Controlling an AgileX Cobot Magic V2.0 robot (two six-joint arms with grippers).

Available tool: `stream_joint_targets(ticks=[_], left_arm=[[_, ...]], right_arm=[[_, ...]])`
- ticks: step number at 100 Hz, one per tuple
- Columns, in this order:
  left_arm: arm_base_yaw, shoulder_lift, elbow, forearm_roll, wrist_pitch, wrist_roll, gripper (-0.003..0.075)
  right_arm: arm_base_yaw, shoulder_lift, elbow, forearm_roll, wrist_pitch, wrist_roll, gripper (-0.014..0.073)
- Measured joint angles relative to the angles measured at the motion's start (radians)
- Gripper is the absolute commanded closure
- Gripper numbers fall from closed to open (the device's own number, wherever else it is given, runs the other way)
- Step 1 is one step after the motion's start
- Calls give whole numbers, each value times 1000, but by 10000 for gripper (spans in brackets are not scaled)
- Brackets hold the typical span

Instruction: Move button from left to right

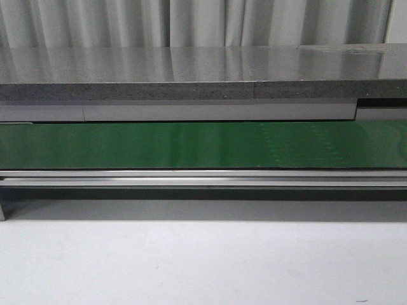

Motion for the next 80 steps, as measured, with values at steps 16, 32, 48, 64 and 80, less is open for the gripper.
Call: stream_joint_targets(ticks=[16, 32, 48, 64, 80], left_arm=[[0, 0, 0, 0, 0, 0, 284], [0, 0, 0, 0, 0, 0, 9], [0, 0, 0, 0, 0, 0, 42], [0, 0, 0, -2, 0, 0, 85], [0, 0, 0, -14, -25, 0, 118]], right_arm=[[0, 0, 0, 0, 0, 0, 662], [0, 0, 0, 0, 0, 0, 662], [0, 0, 0, 0, 0, 0, 662], [0, 0, 0, 0, 0, 0, 662], [0, 0, 0, 0, 0, 0, 662]])
